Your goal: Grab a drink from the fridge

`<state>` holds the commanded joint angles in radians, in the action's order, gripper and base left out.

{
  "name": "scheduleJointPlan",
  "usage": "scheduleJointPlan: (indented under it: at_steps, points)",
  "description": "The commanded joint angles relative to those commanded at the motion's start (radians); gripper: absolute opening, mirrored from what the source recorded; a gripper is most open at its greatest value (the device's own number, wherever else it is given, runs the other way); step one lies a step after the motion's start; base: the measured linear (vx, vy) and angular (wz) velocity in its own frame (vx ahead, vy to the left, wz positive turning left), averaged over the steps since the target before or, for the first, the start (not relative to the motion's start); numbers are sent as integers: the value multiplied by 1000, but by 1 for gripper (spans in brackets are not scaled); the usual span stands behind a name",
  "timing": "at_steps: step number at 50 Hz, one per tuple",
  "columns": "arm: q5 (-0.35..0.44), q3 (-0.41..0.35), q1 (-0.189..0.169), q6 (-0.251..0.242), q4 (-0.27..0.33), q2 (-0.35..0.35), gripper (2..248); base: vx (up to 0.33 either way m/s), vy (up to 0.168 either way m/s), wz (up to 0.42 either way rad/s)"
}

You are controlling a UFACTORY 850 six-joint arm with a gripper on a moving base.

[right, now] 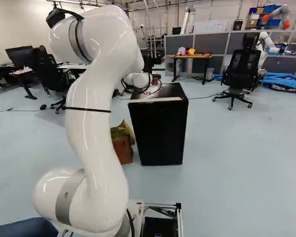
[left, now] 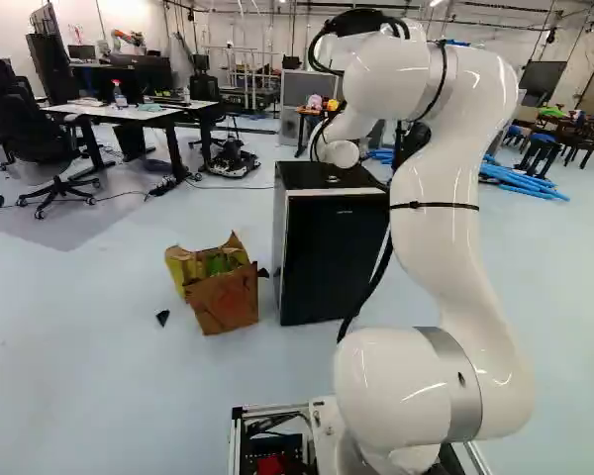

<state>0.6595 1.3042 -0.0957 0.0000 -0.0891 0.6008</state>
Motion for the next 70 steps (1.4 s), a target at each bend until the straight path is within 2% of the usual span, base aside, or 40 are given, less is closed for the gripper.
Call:
scheduleJointPlan:
  at_steps: [18, 35, 70]
  points:
    - [18, -105, 8, 0, 8, -76, 100, 0, 0, 0]
    - [41, -237, 19, 0, 17, -171, 100, 0, 0, 0]
    - [107, -610, 48, 0, 45, -441, 100, 0, 0, 0]
